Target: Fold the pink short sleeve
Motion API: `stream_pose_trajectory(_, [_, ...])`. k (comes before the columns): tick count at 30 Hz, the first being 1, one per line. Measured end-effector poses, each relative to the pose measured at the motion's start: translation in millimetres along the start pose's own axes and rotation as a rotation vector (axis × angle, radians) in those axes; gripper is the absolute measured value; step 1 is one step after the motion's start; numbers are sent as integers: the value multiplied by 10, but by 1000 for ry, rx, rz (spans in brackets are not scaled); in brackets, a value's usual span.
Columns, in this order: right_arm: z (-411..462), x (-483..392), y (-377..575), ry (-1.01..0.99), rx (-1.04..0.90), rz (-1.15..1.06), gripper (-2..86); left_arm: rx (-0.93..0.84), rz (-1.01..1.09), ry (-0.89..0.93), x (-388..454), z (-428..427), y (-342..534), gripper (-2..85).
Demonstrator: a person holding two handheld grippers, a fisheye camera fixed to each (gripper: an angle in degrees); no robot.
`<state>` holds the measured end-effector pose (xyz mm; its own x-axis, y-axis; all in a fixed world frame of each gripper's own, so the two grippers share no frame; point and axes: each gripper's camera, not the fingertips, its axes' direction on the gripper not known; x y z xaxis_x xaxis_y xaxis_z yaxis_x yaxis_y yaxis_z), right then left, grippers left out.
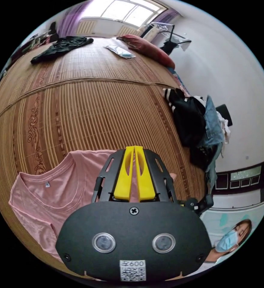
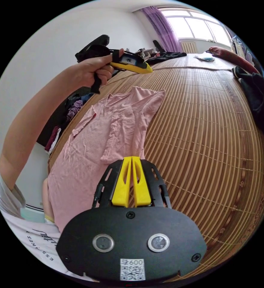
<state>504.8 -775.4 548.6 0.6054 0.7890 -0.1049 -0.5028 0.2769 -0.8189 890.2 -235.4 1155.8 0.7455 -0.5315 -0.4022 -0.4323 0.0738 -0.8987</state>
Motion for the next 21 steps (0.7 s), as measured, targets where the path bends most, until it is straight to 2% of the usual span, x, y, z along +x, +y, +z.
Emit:
stream_pose_trajectory(4, [-8,39,23,-11,3,4,-9,-126,113,-110,138,135,336,20])
stream_pose_trajectory(7, [-16,108,33,-40,4,21,-9,-107,123,-196,78,-20,764,46])
stream_pose_trajectory(13, [-17,66,37,-15,0,5,-9,-127,141,-305,-175,-168,1306,44])
stream_pose_trajectory(21, [-23,147,29,-56,2,24,-9,-166,113,-274,-350,-26,1547,33])
